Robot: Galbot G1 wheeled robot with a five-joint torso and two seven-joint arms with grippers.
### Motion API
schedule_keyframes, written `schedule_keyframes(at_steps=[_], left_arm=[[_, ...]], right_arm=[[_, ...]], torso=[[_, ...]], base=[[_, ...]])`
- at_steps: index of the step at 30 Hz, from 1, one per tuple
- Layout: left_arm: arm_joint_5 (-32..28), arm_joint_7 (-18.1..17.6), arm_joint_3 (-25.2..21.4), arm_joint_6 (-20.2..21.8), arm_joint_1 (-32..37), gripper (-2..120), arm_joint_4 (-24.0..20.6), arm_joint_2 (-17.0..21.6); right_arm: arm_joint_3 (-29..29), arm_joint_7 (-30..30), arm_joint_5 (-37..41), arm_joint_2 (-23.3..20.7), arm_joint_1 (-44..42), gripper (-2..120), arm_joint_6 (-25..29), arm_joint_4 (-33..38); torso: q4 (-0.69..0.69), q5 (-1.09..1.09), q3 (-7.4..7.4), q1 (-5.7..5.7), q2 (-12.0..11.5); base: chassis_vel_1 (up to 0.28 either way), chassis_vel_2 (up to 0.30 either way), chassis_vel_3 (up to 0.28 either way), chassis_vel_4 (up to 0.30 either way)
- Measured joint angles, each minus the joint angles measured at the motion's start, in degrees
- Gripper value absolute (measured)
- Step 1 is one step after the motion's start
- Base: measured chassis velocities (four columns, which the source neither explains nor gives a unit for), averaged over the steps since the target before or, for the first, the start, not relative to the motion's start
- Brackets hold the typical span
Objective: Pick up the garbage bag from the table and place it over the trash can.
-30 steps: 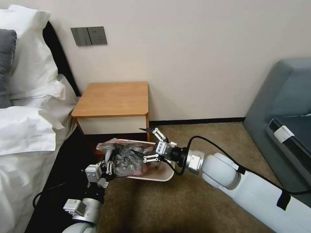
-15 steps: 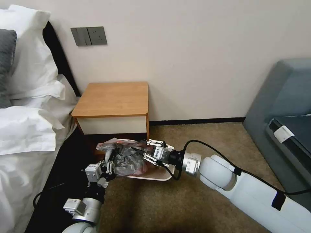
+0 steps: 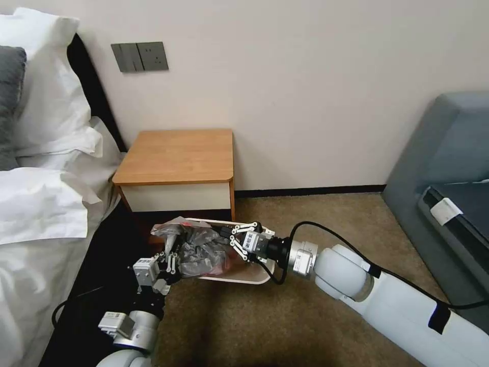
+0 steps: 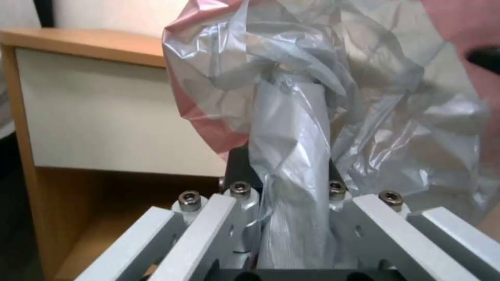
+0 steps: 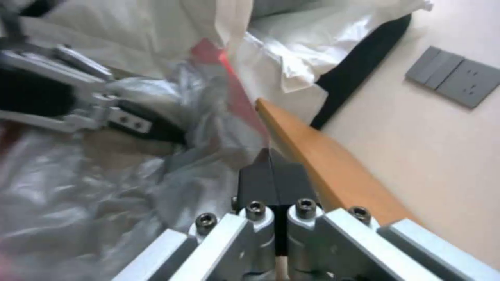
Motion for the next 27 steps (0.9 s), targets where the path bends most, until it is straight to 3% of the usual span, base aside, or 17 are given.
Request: schedule_keyframes(at_steps=[6, 12, 15, 27], left_arm=[[2.5, 1.7, 0.1, -1.9, 0.4, 9, 0.4, 0.0], [3.0, 8.1, -0.2, -7.8, 0.7, 9, 1.1, -0.2], [3.0, 9.2, -0.3, -8.7, 0.8, 9, 0.6, -0.2], [2.0, 9.2, -1.3, -9.5, 0.7, 9, 0.5, 0.3]], right_arm=[[0.2, 0.2, 0.6, 0.1, 2.6, 0, -0.3, -1.0], [-1.3, 0.4, 1.2, 0.2, 6.5, 0, -0.7, -4.2], [-1.8, 0.5, 1.3, 0.2, 7.8, 0, -0.7, -6.2], [-1.6, 0.5, 1.1, -0.7, 9.1, 0, 0.0, -10.5]], torso=[[0.0, 0.0, 0.0, 0.0, 0.0], [0.0, 0.0, 0.0, 0.0, 0.0], [0.0, 0.0, 0.0, 0.0, 0.0], [0.0, 0.0, 0.0, 0.0, 0.0]], base=[[0.0, 0.0, 0.0, 0.0], [0.0, 0.0, 0.0, 0.0], [0.0, 0.0, 0.0, 0.0], [0.0, 0.0, 0.0, 0.0]])
